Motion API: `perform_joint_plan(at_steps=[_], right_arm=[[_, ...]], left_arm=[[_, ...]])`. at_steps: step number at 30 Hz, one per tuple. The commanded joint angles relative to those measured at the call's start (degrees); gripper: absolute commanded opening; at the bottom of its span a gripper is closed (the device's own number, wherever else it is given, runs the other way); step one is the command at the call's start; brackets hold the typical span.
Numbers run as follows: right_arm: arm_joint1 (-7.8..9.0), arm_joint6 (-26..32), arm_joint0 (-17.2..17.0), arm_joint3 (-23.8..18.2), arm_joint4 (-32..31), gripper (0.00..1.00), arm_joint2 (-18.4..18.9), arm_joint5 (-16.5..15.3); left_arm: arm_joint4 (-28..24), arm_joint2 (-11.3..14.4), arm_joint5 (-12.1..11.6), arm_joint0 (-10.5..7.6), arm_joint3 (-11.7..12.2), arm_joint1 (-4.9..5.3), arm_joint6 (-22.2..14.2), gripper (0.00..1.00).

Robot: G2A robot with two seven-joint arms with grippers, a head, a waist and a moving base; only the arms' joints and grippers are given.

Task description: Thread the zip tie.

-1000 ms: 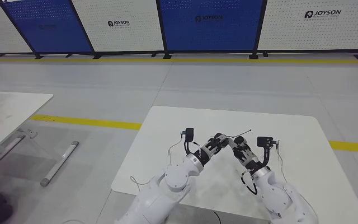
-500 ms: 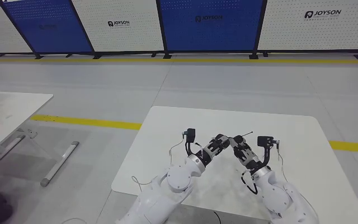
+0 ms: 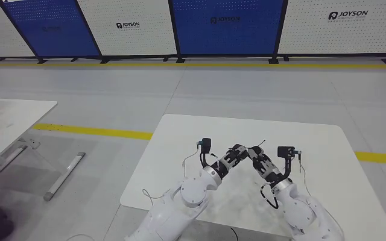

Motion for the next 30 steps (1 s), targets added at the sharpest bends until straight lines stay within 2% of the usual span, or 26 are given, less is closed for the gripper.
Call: perform_joint_plan(at_steps=[1, 2, 23, 24, 25, 26, 30], right_arm=[[-0.02, 0.1, 0.0, 0.1, -0.1, 0.05, 0.1, -0.1], [-0.02, 0.1, 0.0, 0.1, -0.1, 0.00, 0.1, -0.2], [-0.24, 1.8, 0.5, 1.1, -1.1, 0.00, 0.1, -0.6], [-0.25, 1.8, 0.5, 1.1, -1.0, 0.09, 0.1, -0.6], [-0.27, 1.8, 0.5, 1.1, -0.8, 0.22, 0.1, -0.7], [-0.28, 1.7, 0.4, 1.0, -0.7, 0.27, 0.2, -0.7], [-0.28, 1.1, 0.2, 0.7, -0.4, 0.20, 0.7, -0.8]], left_arm=[[0.0, 0.0, 0.0, -0.06, 0.1, -0.02, 0.1, 0.00], [0.0, 0.0, 0.0, -0.09, 0.1, -0.04, 0.1, 0.00], [-1.2, -0.1, -0.9, -0.34, 0.0, -0.23, 0.3, 0.00], [-1.1, -0.2, -0.8, -0.36, 0.0, -0.24, 0.4, 0.00], [-1.0, -0.2, -0.7, -0.40, 0.1, -0.24, 0.5, 0.00], [-1.0, -0.1, -0.5, -0.48, 0.2, -0.26, 0.4, 0.00], [-0.9, 0.2, -0.3, -0.62, 0.4, -0.32, 0.4, 0.00]])
